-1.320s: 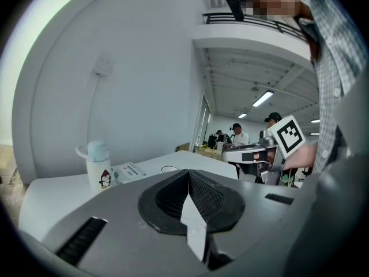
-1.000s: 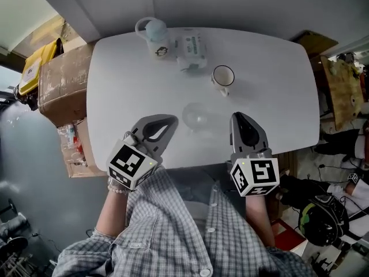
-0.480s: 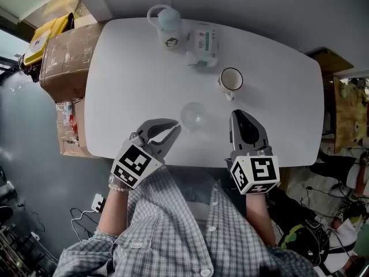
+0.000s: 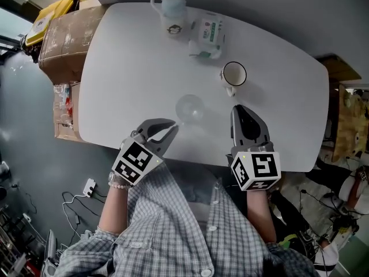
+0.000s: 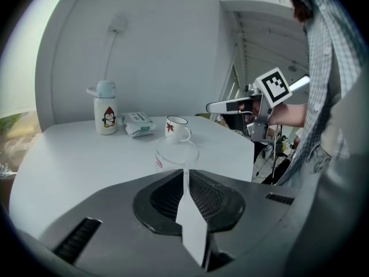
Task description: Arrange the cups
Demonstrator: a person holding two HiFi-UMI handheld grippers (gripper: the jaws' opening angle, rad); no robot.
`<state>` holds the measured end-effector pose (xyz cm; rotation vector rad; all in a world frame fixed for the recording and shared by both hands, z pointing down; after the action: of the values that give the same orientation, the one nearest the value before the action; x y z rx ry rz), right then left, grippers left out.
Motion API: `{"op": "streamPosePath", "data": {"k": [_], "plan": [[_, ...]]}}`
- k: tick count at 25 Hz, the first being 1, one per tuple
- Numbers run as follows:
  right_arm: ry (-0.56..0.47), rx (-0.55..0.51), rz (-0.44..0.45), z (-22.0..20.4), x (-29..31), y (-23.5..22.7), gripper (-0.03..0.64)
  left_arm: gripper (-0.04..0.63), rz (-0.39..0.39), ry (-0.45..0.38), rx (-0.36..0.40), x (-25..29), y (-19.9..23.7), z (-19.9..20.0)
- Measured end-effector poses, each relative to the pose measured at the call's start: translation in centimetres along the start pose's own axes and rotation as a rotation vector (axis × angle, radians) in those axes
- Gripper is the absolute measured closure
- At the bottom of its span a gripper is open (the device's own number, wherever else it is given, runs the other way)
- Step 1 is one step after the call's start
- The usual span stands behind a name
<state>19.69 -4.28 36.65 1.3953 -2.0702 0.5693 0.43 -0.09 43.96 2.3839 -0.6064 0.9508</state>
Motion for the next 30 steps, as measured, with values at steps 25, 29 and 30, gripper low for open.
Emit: {"op": "streamPosePath", "data": {"k": [25, 29, 30], "plan": [[0.064, 0.029, -0.002, -3.5, 0.6, -2.6, 0.583, 0.549, 0.165, 0.019, -0.18, 3.7, 0.1, 0.4], [0.062, 0.027, -0.002, -3.8, 1.0, -3.1, 0.583, 0.549, 0.177, 0.006, -0.204, 4.3, 0.5, 1.1], [0.061, 0.022, -0.003, -3.8, 1.1, -3.2, 0.583, 0.549, 0.179, 0.0, -0.212, 4.5, 0.6, 1.3]]}}
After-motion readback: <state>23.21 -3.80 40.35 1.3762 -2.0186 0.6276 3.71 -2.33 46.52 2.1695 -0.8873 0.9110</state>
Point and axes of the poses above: the fingertips, and each gripper's own axes: x forward along the fingers, y to its left, z out of its top, the point moved 5 cm from there along -x, backward along the fingers, and after that the axes turned 13 degrees about y, right-handed, at the moved point
